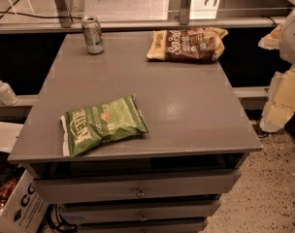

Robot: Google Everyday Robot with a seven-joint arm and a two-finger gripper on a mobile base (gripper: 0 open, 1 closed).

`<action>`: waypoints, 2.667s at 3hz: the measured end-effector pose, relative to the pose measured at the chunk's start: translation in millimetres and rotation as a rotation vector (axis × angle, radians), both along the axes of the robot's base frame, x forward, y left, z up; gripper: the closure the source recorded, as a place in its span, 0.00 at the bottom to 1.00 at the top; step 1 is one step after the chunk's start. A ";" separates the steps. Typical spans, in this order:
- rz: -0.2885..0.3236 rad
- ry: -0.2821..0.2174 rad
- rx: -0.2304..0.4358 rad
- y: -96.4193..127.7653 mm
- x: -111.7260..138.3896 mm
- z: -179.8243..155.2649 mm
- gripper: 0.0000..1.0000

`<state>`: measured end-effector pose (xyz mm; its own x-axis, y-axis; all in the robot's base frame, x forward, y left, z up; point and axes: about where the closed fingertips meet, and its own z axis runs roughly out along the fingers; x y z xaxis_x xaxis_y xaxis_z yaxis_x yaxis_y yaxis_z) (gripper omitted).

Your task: Move green jalapeno chip bag near 7up can

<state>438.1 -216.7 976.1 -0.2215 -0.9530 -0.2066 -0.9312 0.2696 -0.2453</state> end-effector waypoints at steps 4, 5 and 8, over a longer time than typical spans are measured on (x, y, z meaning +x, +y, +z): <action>0.207 0.024 0.258 96.5 -6.7 -52.4 0.00; 0.310 0.030 0.353 153.4 -1.4 -63.9 0.00; 0.386 0.031 0.438 206.2 2.9 -70.6 0.00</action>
Offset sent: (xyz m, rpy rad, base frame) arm -0.0009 0.0165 -0.0313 0.1136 0.0254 0.0597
